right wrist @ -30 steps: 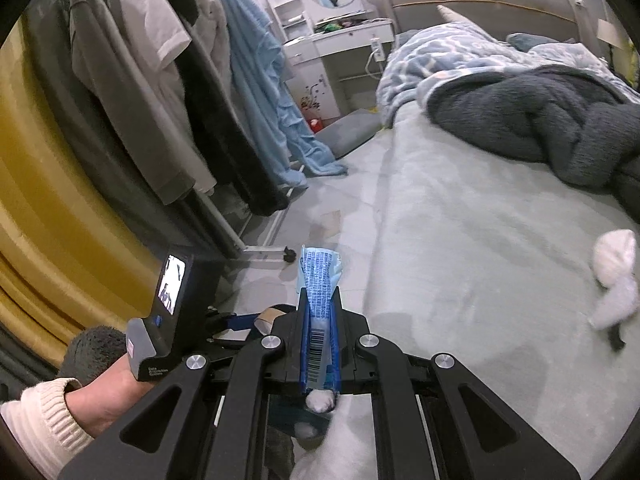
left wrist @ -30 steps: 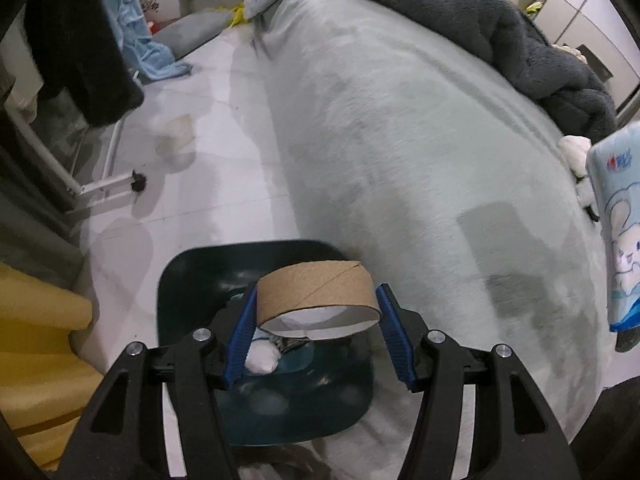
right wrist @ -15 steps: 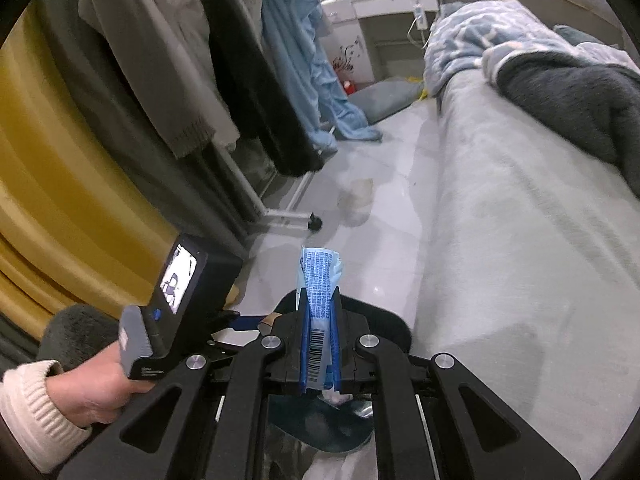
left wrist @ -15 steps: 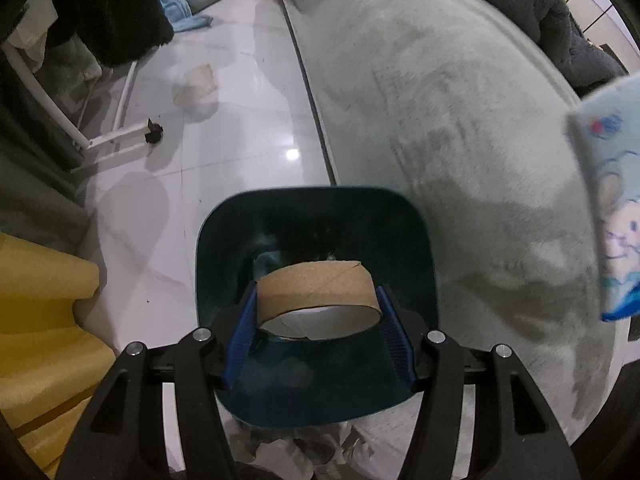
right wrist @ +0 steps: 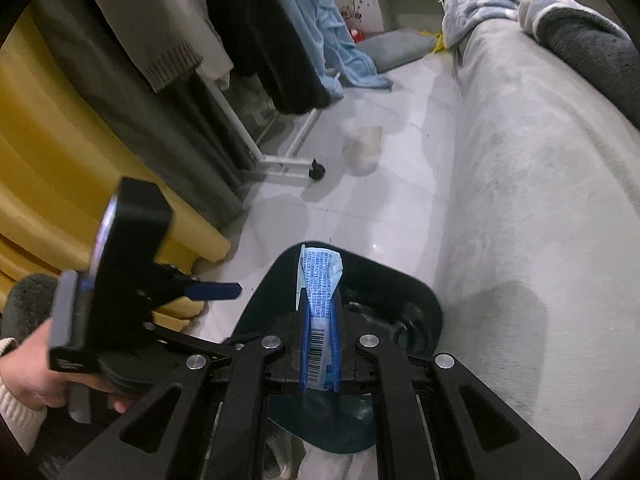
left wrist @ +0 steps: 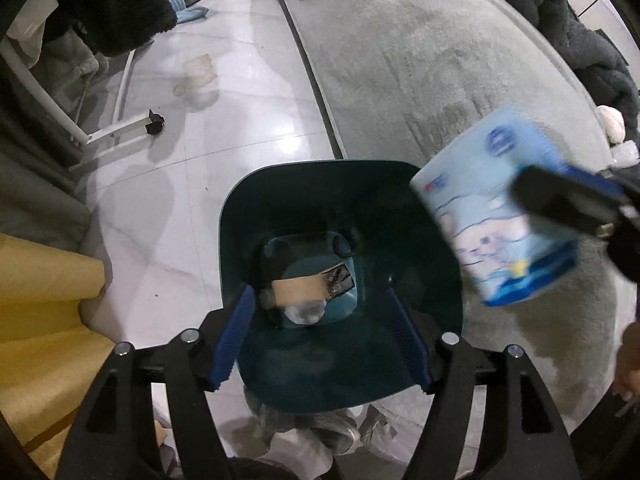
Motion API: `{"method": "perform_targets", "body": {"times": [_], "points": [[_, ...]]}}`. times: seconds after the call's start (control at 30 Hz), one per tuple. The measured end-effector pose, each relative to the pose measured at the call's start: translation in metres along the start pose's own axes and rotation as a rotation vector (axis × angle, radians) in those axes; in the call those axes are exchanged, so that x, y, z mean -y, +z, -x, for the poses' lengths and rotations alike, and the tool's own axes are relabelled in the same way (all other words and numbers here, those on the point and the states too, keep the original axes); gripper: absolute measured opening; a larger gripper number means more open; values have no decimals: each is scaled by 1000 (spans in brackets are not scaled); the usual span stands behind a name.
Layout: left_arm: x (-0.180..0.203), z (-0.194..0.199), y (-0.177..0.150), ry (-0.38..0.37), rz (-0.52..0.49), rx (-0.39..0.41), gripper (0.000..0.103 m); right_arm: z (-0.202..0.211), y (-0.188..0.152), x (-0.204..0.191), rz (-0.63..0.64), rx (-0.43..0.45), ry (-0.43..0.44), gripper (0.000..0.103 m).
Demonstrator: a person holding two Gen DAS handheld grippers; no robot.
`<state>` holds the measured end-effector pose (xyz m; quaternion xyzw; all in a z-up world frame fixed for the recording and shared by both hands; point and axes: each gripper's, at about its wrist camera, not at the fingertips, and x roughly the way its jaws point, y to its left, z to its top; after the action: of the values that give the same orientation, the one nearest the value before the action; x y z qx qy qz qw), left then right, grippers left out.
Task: Collect trash
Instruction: 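Open both tools to drop the tape roll and wipes pack into the bin, then move both tools back toward the bubble wrap and black strap on the bed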
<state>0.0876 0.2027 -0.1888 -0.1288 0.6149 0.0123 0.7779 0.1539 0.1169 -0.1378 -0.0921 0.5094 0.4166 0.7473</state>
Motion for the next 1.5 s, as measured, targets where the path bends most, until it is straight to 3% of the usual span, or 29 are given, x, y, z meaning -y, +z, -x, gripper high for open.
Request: {"method": "perform_targets", "body": {"times": [0.13, 0.3, 0.5, 0.87, 0.93, 1.0, 1.03, 1.5], "points": [[-2, 7, -1, -3, -17, 24, 82, -14, 0, -2, 2, -32, -11, 9], [-6, 25, 0, 0, -27, 87, 86, -27, -2, -1, 3, -66, -31, 9], [-9, 46, 2, -41, -30, 164, 89, -48, -9, 1, 1, -112, -68, 9], [-13, 98, 7, -51, -41, 385, 89, -62, -17, 2, 5, -162, -111, 10], [-11, 107, 7, -51, -44, 420, 89, -66, -18, 1, 6, -173, -121, 16], [-7, 119, 8, -55, -52, 460, 89, -66, -18, 2, 8, -172, -131, 47], [-6, 122, 8, -59, -58, 473, 89, -64, -17, 1, 9, -167, -134, 53], [36, 171, 14, -91, -141, 659, 89, 8, -3, -9, 22, -10, -125, 75]]}}
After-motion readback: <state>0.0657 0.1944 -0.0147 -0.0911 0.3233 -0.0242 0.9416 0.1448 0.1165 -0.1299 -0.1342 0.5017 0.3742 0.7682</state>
